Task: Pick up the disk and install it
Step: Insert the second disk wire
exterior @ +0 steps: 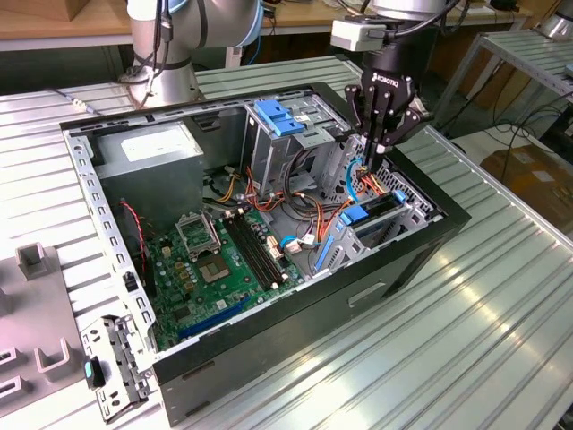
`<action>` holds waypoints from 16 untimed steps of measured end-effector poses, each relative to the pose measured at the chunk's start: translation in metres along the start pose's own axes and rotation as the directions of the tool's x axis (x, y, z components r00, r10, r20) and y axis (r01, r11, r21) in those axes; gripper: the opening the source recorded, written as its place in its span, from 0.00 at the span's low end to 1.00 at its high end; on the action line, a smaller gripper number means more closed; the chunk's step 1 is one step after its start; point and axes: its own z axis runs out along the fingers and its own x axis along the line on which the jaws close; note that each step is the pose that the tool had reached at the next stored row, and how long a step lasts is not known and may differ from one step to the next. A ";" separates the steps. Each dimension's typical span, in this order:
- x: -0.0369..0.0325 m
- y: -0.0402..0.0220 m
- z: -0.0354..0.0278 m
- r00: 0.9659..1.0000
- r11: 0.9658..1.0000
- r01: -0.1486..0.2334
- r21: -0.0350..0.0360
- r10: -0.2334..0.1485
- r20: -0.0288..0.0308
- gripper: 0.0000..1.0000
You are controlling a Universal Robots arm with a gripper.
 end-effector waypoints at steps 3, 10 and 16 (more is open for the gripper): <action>0.0014 0.0000 0.0013 1.000 1.000 0.001 0.001 -0.001 0.001 0.16; 0.0089 0.0026 0.0056 0.999 1.000 0.022 0.010 -0.022 0.026 0.16; 0.0107 0.0176 0.0068 0.999 0.999 0.038 0.015 -0.039 0.026 0.16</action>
